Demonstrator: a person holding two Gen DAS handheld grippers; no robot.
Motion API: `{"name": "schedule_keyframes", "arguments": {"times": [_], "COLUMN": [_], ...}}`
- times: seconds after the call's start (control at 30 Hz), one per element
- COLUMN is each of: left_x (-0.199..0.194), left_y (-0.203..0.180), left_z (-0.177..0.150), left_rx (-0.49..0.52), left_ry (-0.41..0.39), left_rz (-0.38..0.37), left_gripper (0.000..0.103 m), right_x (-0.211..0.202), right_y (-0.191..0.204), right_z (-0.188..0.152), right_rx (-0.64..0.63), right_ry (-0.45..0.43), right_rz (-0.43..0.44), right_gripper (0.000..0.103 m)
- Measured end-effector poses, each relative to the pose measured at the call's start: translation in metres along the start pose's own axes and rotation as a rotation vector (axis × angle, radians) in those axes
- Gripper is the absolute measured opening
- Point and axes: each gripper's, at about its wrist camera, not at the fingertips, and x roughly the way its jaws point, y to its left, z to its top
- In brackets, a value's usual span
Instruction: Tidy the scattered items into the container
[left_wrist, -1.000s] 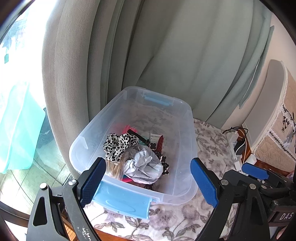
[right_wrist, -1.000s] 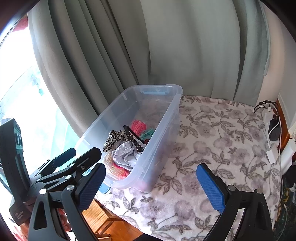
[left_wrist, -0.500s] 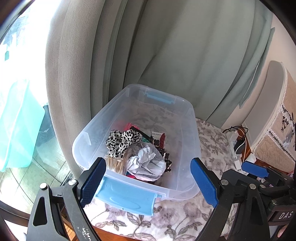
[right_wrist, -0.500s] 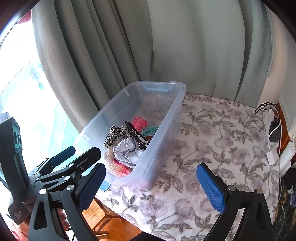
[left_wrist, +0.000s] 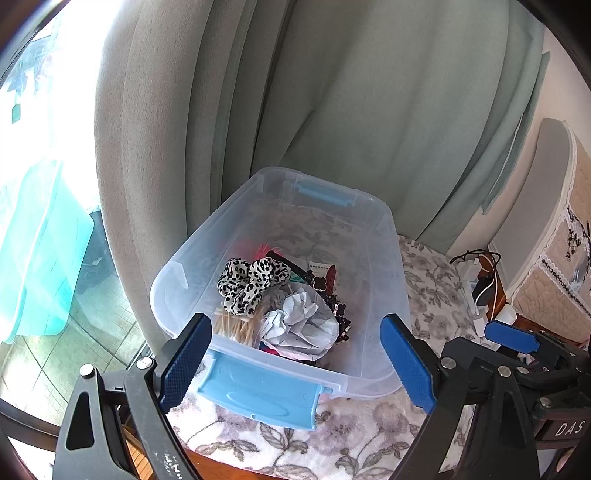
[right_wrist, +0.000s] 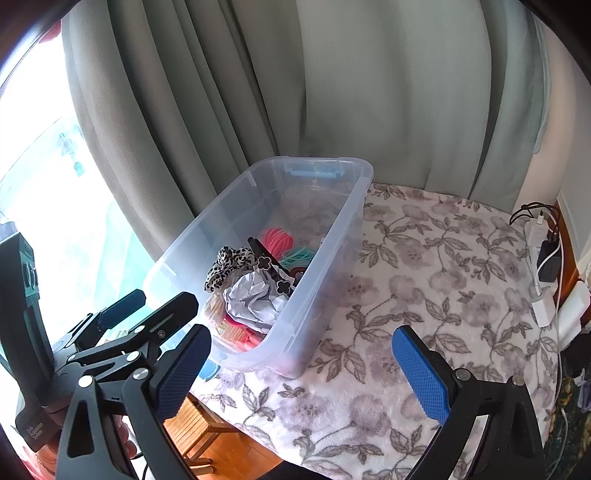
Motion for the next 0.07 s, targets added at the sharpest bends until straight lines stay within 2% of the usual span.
{"name": "schedule_keyframes", "arguments": {"times": [0.07], "left_x": [0.0006], "left_y": [0.0004], "left_z": [-0.0004], "left_rx": [0.000], "left_ry": [0.002], "left_rz": [0.000], "left_gripper": [0.093], "right_x": [0.0008], "right_y": [0.0002], "right_z": [-0.0002], "right_rx": [-0.002], "right_ry": [0.003], "right_rz": [0.000], "right_gripper": [0.100]}}
